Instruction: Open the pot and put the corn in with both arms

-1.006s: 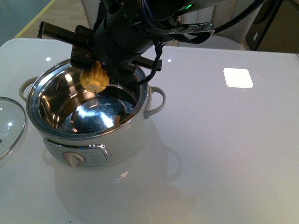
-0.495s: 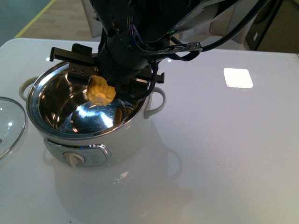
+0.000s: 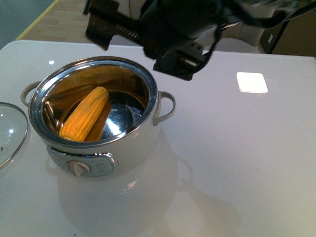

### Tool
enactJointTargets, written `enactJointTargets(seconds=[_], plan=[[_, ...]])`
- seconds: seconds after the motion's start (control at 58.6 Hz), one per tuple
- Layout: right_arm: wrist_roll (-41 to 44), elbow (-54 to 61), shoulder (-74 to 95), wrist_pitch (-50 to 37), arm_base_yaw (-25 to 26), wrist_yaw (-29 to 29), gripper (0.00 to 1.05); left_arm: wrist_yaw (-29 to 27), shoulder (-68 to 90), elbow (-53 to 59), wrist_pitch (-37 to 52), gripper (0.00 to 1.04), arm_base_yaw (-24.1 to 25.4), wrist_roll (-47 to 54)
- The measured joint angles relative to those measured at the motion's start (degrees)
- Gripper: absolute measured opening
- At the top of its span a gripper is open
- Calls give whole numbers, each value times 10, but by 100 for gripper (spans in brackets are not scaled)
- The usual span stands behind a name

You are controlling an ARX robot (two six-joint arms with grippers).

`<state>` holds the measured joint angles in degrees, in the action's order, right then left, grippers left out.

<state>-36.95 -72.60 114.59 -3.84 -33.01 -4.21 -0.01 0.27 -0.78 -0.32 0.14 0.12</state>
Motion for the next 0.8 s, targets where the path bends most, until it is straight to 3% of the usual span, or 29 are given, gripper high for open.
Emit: enactJointTargets(seconds=[0.205, 0.392, 0.546, 0.699, 0.751, 0.802], plan=[[-3, 106, -136, -21, 93, -13, 96, 0, 0, 0, 0, 98, 0, 0], [98, 245, -279, -46, 190, 35, 96, 0, 0, 0, 0, 98, 0, 0], [169, 366, -426, -42, 256, -2, 96, 0, 0, 0, 0, 98, 0, 0], [216, 451, -583, 25, 316, -49, 96, 0, 0, 0, 0, 98, 0, 0], [249, 489, -617, -33, 323, -13, 90, 0, 0, 0, 0, 98, 0, 0], [290, 541, -650, -145, 327, 29, 82, 0, 0, 0, 0, 98, 0, 0]])
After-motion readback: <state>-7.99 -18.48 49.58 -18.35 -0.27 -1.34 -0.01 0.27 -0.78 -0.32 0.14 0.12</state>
